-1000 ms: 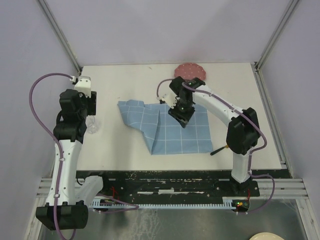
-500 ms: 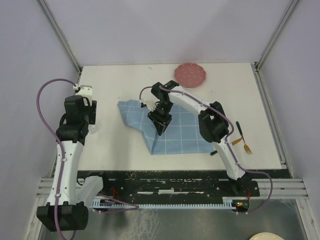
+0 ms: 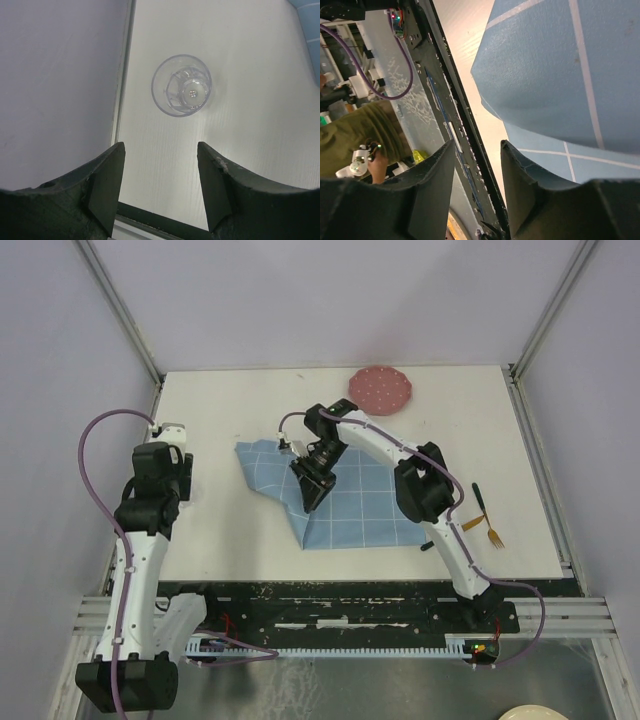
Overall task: Set the dinner table for one person
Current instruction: Fold the napkin at the center of the board.
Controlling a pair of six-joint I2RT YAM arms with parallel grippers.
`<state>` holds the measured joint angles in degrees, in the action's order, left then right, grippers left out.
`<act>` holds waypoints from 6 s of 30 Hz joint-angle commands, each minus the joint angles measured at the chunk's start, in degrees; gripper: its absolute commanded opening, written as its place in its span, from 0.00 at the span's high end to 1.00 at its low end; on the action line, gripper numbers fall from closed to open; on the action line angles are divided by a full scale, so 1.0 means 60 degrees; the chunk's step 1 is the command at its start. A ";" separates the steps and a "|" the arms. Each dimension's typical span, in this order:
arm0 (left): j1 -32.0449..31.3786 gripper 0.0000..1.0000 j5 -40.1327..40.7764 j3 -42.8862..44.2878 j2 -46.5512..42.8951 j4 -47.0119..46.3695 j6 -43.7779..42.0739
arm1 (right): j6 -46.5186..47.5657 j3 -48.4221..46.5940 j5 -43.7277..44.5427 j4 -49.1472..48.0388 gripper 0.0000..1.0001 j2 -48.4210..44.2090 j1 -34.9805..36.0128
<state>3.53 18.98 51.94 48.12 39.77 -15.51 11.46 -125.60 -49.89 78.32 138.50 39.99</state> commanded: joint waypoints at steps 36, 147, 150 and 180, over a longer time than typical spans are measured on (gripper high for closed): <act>0.0042 0.36 -0.0050 0.1168 0.0029 0.0404 -0.0995 | -0.2353 -0.2462 -0.1851 -0.1025 0.40 0.2717 -0.1445; 0.0034 0.37 -0.2036 0.0677 0.0708 -0.1262 -0.0814 | -0.0874 0.6968 0.5508 -0.2047 0.99 -0.8005 -0.3523; 0.0040 0.37 -0.2071 0.0642 0.0742 -0.1304 -0.0803 | -0.0874 0.7171 0.5638 -0.2195 0.99 -0.8263 -0.3832; 0.0038 0.37 -0.2294 0.0631 0.1086 -0.1478 -0.0698 | -0.0683 0.7510 0.5259 -0.2102 0.98 -0.7762 -0.6980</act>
<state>3.53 6.79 55.48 54.63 34.04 -19.70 6.15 -78.00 -17.72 65.32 89.49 -1.58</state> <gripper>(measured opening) 0.630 0.023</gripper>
